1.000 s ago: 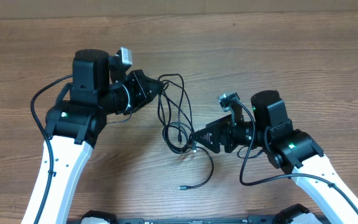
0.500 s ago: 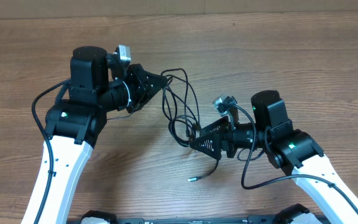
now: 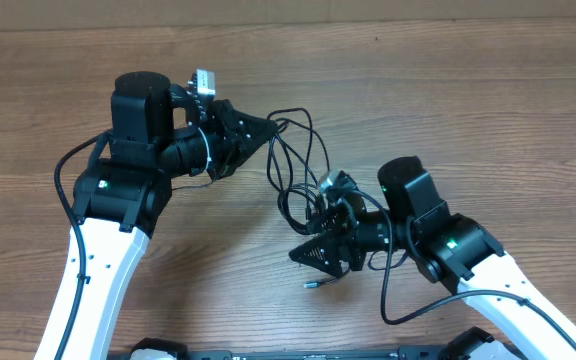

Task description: Untangle cables

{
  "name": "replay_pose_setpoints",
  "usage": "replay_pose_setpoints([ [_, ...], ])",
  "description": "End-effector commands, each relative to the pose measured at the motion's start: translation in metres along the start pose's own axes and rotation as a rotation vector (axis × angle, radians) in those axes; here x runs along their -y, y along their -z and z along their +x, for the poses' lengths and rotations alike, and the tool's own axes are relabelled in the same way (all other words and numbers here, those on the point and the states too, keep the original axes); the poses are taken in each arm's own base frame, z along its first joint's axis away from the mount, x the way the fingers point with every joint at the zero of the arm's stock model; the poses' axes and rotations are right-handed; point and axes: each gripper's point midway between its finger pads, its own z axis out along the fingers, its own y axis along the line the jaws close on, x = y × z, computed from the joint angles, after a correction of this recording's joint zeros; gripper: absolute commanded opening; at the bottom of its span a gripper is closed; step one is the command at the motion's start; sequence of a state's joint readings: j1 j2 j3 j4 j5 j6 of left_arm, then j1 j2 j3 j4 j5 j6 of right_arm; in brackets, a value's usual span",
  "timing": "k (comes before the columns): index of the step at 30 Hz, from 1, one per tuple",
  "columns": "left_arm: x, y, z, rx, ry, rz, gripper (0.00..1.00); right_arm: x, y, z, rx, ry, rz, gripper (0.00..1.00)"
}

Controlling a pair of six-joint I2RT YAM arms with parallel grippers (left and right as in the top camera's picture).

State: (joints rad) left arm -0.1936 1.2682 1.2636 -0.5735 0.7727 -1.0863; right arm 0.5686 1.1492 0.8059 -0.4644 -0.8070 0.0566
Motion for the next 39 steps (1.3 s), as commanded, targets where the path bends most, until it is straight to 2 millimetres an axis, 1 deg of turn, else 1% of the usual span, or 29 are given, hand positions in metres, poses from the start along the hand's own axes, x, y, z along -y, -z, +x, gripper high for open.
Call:
replay_pose_setpoints([
  [1,0.02,0.006,0.014,-0.075,-0.006,0.069,0.04,0.018,-0.006,-0.005,-0.001,0.015,0.098,0.76],
  [5,0.021,0.006,0.017,-0.092,-0.007,0.078,0.04,0.032,-0.01,-0.001,-0.017,-0.005,0.145,0.76],
  [8,0.021,0.006,0.017,-0.092,-0.007,0.078,0.04,0.038,-0.013,0.001,-0.028,-0.015,0.153,0.77],
  [9,0.021,0.006,0.017,-0.092,-0.007,0.078,0.04,0.039,-0.015,0.001,-0.031,-0.018,0.154,0.8],
  [12,0.022,0.005,0.019,-0.098,-0.009,0.078,0.04,0.044,-0.02,0.002,-0.038,-0.025,0.154,0.82],
  [13,0.022,0.004,0.02,-0.1,-0.012,0.077,0.04,0.046,-0.021,0.002,-0.037,-0.029,0.153,0.85],
  [17,0.024,0.0,0.027,-0.117,-0.024,0.077,0.04,0.044,-0.024,-0.004,-0.019,-0.013,0.133,0.87],
  [22,0.033,-0.003,0.03,-0.123,-0.063,0.106,0.04,0.045,-0.023,-0.004,-0.018,-0.013,0.142,0.86],
  [25,0.033,-0.003,0.03,-0.12,-0.065,0.107,0.04,0.052,-0.022,-0.003,-0.019,-0.018,0.179,0.82],
  [29,0.034,-0.004,0.031,-0.124,-0.057,0.106,0.04,0.051,-0.022,-0.004,-0.018,-0.016,0.173,0.82],
  [31,0.036,-0.006,0.036,-0.139,-0.037,0.109,0.04,0.05,-0.023,-0.007,-0.007,-0.006,0.172,0.82],
  [37,0.046,-0.01,0.044,-0.157,-0.066,0.138,0.04,0.049,-0.023,-0.018,0.032,0.03,0.168,0.82],
  [38,0.047,-0.01,0.045,-0.157,-0.071,0.14,0.04,0.049,-0.023,-0.019,0.034,0.032,0.168,0.81],
  [39,0.047,-0.01,0.044,-0.152,-0.072,0.14,0.04,0.049,-0.023,-0.019,0.036,0.034,0.167,0.77],
])
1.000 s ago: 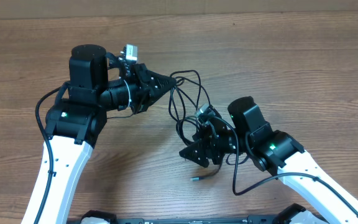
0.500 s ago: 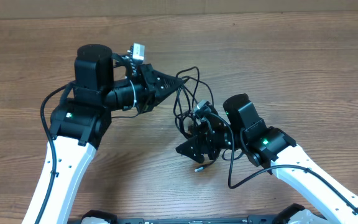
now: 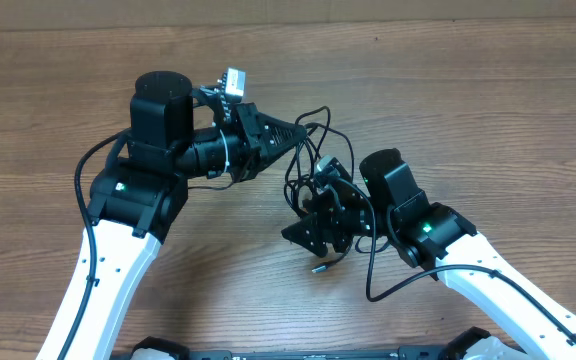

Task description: Untangle cables

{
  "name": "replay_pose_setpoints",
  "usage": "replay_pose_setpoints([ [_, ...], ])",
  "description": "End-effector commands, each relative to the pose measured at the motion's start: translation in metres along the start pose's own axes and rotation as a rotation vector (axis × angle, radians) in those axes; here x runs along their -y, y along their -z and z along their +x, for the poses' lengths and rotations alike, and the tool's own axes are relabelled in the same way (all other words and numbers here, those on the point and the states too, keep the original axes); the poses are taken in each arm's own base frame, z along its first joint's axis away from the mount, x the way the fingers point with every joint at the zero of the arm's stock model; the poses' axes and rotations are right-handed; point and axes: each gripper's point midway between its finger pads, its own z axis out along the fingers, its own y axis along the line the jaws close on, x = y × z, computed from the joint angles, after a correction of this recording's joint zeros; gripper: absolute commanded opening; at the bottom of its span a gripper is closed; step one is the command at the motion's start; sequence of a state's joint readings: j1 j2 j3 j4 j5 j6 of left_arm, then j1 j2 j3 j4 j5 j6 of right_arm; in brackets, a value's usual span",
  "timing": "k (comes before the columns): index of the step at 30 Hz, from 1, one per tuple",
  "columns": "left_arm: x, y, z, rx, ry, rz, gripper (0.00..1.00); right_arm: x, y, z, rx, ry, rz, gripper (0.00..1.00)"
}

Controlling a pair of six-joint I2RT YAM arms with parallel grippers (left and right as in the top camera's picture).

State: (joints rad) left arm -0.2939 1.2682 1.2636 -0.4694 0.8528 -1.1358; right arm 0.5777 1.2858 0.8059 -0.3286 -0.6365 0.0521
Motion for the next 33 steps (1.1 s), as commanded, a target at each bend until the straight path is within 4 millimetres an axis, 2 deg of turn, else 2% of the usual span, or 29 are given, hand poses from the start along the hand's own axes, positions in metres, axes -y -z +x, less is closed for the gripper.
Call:
replay_pose_setpoints([
  [1,0.015,0.001,0.005,-0.009,-0.014,0.032,0.04,-0.002,0.001,-0.01,0.022,0.023,0.004,0.72],
  [3,0.015,0.001,0.003,0.002,-0.014,0.027,0.04,-0.003,0.001,-0.01,0.021,0.022,0.001,0.64],
  [7,0.013,0.001,0.0,0.019,-0.006,0.02,0.04,-0.006,0.001,-0.008,0.016,0.02,-0.018,0.37],
  [11,0.013,0.001,-0.001,0.023,-0.007,0.019,0.04,-0.012,0.001,-0.008,0.012,0.021,-0.053,0.19],
  [15,0.01,0.002,-0.009,0.069,-0.006,-0.001,0.04,-0.017,0.001,-0.006,0.006,0.019,-0.082,0.05],
  [23,0.002,0.004,-0.024,0.159,-0.003,-0.042,0.04,-0.018,0.001,-0.001,-0.017,0.001,-0.086,0.04],
  [25,-0.004,0.006,-0.032,0.205,-0.006,-0.075,0.04,-0.018,0.001,0.0,-0.019,-0.001,-0.086,0.04],
  [28,-0.02,0.01,-0.043,0.279,-0.027,-0.154,0.11,-0.018,0.001,0.0,-0.019,-0.001,-0.086,0.04],
  [29,-0.025,0.012,-0.046,0.3,-0.03,-0.178,0.15,-0.018,0.001,0.0,-0.019,-0.001,-0.086,0.04],
  [30,-0.03,0.014,-0.049,0.318,-0.04,-0.205,0.22,-0.017,0.001,0.0,-0.019,-0.001,-0.086,0.04],
  [31,-0.034,0.015,-0.05,0.33,-0.049,-0.226,0.35,-0.018,0.001,0.0,-0.018,0.0,-0.086,0.04],
  [33,-0.041,0.018,-0.053,0.348,-0.071,-0.264,0.53,-0.018,0.001,0.0,-0.018,0.0,-0.086,0.04],
])
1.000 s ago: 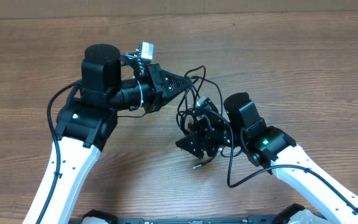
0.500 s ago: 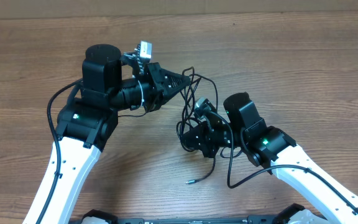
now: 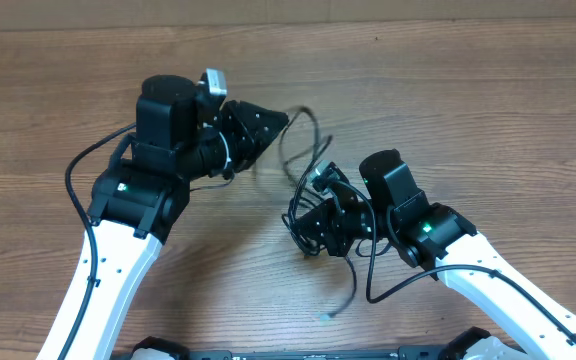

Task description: Untangle cables

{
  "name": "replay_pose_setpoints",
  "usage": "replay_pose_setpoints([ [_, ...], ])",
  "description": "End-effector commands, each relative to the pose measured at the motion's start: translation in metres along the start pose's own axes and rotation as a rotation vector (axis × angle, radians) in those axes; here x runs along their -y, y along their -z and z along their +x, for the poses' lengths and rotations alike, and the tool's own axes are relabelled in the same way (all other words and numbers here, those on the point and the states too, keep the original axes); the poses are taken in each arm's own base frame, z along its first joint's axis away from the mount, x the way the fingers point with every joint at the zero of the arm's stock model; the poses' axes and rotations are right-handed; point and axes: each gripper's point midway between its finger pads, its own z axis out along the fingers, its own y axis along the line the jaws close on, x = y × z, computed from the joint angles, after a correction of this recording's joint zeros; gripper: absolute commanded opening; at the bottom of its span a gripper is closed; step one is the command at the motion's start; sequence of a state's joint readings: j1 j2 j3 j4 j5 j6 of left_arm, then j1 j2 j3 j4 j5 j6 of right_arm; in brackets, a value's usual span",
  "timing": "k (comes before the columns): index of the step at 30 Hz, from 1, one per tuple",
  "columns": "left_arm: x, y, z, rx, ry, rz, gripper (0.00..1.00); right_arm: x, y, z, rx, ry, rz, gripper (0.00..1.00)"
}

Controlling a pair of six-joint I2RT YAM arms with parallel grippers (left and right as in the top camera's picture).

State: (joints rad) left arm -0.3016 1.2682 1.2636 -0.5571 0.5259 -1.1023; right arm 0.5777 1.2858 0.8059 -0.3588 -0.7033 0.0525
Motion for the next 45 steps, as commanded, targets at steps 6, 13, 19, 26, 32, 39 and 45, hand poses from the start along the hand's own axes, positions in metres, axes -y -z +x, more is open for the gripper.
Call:
replay_pose_setpoints([
  [6,-0.019,0.007,-0.016,0.108,-0.127,-0.126,0.66,-0.007,0.001,-0.008,0.013,0.02,-0.023,0.04],
  [13,-0.029,0.008,-0.012,0.066,-0.415,-0.18,0.65,-0.011,0.001,-0.008,0.011,0.023,-0.046,0.04],
  [19,-0.049,0.011,0.0,-0.047,-0.812,-0.251,0.7,-0.022,0.002,-0.007,0.005,0.026,-0.112,0.04],
  [26,-0.07,0.017,0.001,-0.11,-1.019,-0.345,0.75,-0.05,0.007,-0.003,-0.014,0.045,-0.276,0.04],
  [32,-0.079,0.02,0.009,-0.175,-1.079,-0.361,0.86,-0.077,0.017,-0.002,-0.004,0.135,-0.444,0.04],
  [39,-0.08,0.015,0.044,-0.352,-1.149,-0.205,0.89,-0.087,0.022,-0.014,0.047,0.217,-0.499,0.04],
  [45,-0.073,0.016,0.064,-0.419,-1.105,-0.099,1.0,-0.087,0.022,-0.014,0.05,0.22,-0.498,0.04],
])
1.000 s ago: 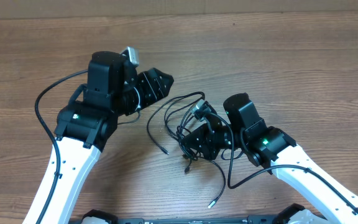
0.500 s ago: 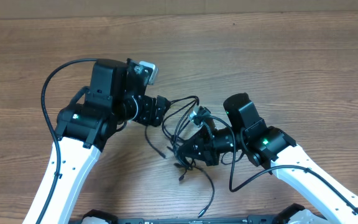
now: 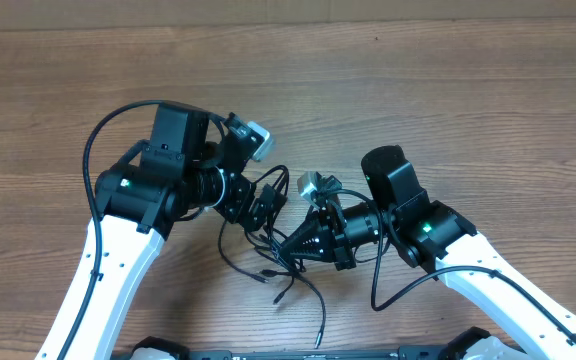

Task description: Untangle cables

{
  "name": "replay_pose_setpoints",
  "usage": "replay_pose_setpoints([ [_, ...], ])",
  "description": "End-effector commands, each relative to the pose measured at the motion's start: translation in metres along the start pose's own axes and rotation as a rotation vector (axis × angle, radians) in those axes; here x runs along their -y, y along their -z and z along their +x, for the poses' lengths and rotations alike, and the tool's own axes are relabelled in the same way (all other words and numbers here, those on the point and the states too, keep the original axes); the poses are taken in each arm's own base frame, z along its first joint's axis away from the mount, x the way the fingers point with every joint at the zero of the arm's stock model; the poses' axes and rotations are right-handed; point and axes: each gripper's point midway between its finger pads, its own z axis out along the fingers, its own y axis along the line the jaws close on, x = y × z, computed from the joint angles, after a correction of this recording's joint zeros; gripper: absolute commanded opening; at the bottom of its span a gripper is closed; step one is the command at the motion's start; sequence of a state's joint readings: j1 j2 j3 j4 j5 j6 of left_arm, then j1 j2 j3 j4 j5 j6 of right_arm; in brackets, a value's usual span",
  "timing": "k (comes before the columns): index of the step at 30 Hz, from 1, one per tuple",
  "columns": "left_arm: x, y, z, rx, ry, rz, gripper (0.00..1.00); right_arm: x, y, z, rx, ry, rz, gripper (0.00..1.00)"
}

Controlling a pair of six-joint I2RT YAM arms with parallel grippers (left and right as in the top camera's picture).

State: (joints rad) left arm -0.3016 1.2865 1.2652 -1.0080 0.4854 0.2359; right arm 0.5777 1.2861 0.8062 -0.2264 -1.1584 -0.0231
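A bundle of thin black cables (image 3: 268,268) lies on the wooden table between the two arms. One strand trails toward the front edge, and small plugs show near the bundle. My left gripper (image 3: 266,208) points down and right at the top of the bundle, its fingers closed with strands running out from under it. My right gripper (image 3: 282,249) points left, its fingers drawn to a narrow tip, shut on strands in the middle of the bundle. The two grippers are a few centimetres apart. The grip points themselves are hidden by the fingers.
The brown wooden table (image 3: 488,90) stretches behind and to both sides. Each arm's own black supply cable loops beside it, one at the left arm (image 3: 103,150) and one at the right arm (image 3: 378,290). The table's front edge lies just below the bundle.
My left gripper has come down and toward the front from the upper middle, now close to the right gripper. The right gripper has turned to point left. The cables now lie low and spread out.
At first my left gripper held a cable loop up at the middle while the right held the lower strands. Then both were closer together. Then the left was pulled back with a strand stretched out. Now both sit together over the loosened bundle.
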Motion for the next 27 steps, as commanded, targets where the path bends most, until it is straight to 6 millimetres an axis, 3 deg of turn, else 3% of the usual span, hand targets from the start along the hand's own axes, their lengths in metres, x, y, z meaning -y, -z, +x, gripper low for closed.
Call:
replay_pose_setpoints([
  [1,0.023,0.003,-0.003,0.008,-0.028,0.117,0.98,-0.009,-0.001,-0.007,0.005,0.039,-0.039,0.04],
  [3,0.026,0.004,0.006,-0.028,-0.001,0.13,0.91,-0.009,-0.001,-0.007,0.007,0.042,-0.038,0.04],
  [5,0.032,0.005,0.014,-0.058,0.022,0.16,0.91,-0.009,-0.001,-0.009,0.01,0.05,-0.039,0.04],
  [7,0.034,0.005,0.024,-0.104,0.072,0.164,0.77,-0.009,0.0,-0.011,0.017,0.064,-0.039,0.04],
  [13,0.035,0.006,0.029,-0.139,0.296,0.155,0.72,-0.01,0.0,-0.014,0.024,0.083,-0.039,0.04],
  [17,0.032,0.005,0.026,-0.136,0.379,0.137,0.76,-0.01,0.0,-0.014,0.024,0.079,-0.04,0.04],
  [21,0.017,0.002,0.028,-0.143,0.514,0.044,0.79,-0.015,0.0,-0.014,0.023,0.084,-0.068,0.04],
  [27,0.021,-0.008,0.034,-0.199,0.536,0.071,0.85,-0.015,0.0,-0.017,0.033,0.109,-0.07,0.04],
])
